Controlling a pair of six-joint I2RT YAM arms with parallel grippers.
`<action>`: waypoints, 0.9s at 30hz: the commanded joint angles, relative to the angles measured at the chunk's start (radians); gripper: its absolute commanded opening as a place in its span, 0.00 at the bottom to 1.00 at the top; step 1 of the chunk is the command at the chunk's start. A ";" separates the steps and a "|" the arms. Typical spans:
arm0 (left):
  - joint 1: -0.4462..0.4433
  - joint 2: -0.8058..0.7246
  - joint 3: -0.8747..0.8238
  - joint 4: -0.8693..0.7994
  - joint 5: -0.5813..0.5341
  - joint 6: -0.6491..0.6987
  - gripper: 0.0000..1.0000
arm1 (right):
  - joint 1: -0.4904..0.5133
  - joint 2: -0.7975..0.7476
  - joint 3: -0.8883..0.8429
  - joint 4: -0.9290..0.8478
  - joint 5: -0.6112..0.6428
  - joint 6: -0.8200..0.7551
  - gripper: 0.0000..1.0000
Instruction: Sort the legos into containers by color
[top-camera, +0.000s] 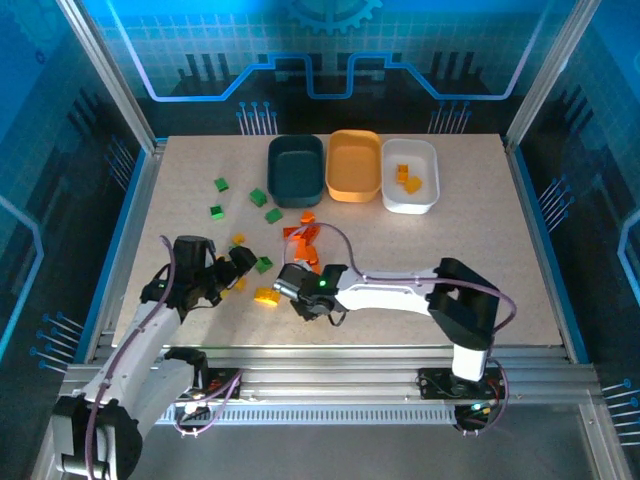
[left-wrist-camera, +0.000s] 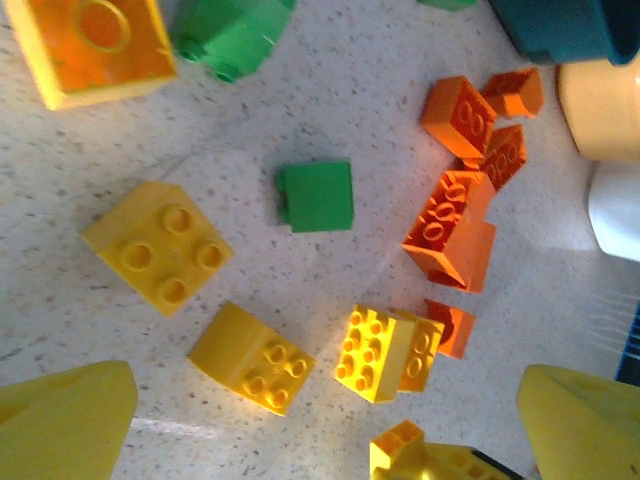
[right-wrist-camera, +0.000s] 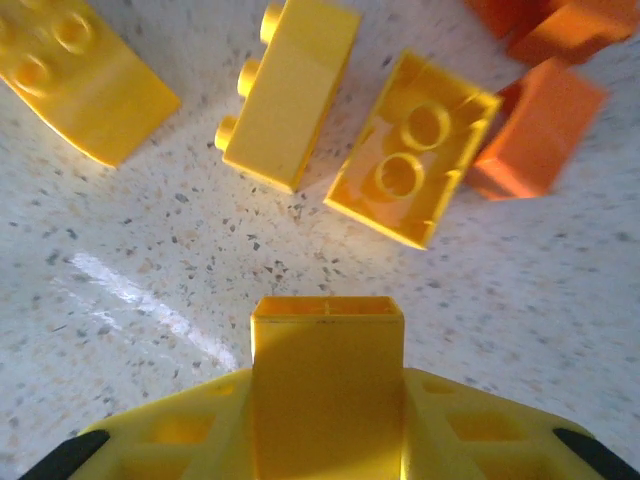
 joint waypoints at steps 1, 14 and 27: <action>-0.066 0.034 -0.002 0.061 0.014 -0.019 0.99 | -0.034 -0.104 -0.003 -0.062 0.081 -0.025 0.39; -0.389 0.264 0.092 0.284 0.064 -0.002 0.99 | -0.699 -0.211 0.059 0.032 -0.024 -0.184 0.39; -0.424 0.393 0.181 0.322 0.017 -0.004 0.99 | -1.023 0.288 0.536 -0.062 -0.235 -0.261 0.39</action>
